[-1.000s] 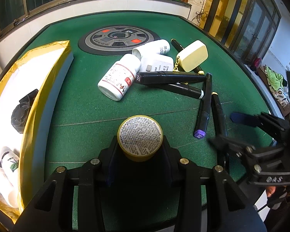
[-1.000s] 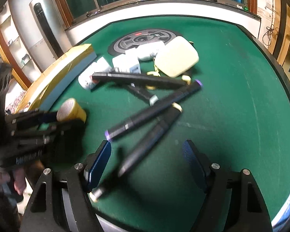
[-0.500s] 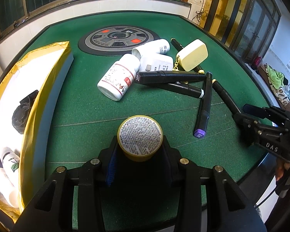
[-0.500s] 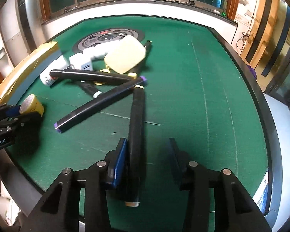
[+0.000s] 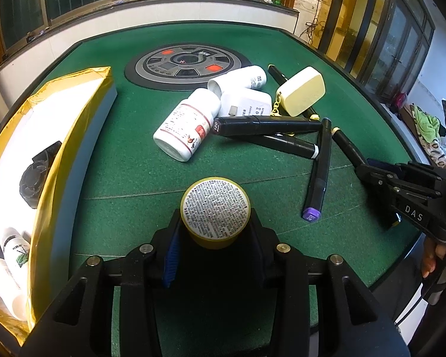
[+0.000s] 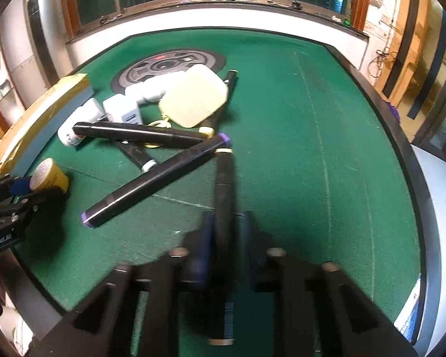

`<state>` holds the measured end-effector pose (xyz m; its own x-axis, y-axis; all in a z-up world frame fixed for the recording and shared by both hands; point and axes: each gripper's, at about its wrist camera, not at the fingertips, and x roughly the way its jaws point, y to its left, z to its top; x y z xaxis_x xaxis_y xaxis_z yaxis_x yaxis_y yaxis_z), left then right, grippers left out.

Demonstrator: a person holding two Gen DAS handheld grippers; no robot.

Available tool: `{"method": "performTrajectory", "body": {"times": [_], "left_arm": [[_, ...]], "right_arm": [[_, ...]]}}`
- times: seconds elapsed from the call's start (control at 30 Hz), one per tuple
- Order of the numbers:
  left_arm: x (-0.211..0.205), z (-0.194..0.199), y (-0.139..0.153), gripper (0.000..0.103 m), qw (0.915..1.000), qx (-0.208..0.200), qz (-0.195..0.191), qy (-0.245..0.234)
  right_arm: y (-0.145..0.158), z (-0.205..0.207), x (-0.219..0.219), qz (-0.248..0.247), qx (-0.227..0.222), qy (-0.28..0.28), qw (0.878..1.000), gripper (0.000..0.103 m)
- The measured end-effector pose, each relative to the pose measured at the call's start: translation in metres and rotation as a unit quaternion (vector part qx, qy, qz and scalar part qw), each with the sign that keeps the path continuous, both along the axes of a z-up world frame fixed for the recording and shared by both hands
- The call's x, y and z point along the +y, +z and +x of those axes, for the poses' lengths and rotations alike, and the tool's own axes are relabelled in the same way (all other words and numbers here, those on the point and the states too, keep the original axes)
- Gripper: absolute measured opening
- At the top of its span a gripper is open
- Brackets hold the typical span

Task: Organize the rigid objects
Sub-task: 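Lift the jar with the left gripper while the right gripper lifts the marker toward the tray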

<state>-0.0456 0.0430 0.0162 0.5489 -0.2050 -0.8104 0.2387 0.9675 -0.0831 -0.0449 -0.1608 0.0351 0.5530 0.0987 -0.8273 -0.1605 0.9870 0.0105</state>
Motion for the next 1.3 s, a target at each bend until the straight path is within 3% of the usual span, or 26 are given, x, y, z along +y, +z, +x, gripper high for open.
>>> {"method": "performTrajectory", "body": {"times": [1.0,1.3], "left_arm": [[-0.002,0.001,-0.001,0.038,0.9999,-0.01,-0.002,0.006],[0.001,-0.001,0.009,0.038,0.9997,-0.024,-0.007,0.01]], "right_arm": [[-0.001,0.001,0.001,0.013,-0.007,-0.008,1.0,0.013],[0.019,-0.002,0.001,0.018,-0.032,-0.008,0.999,0.013]]}}
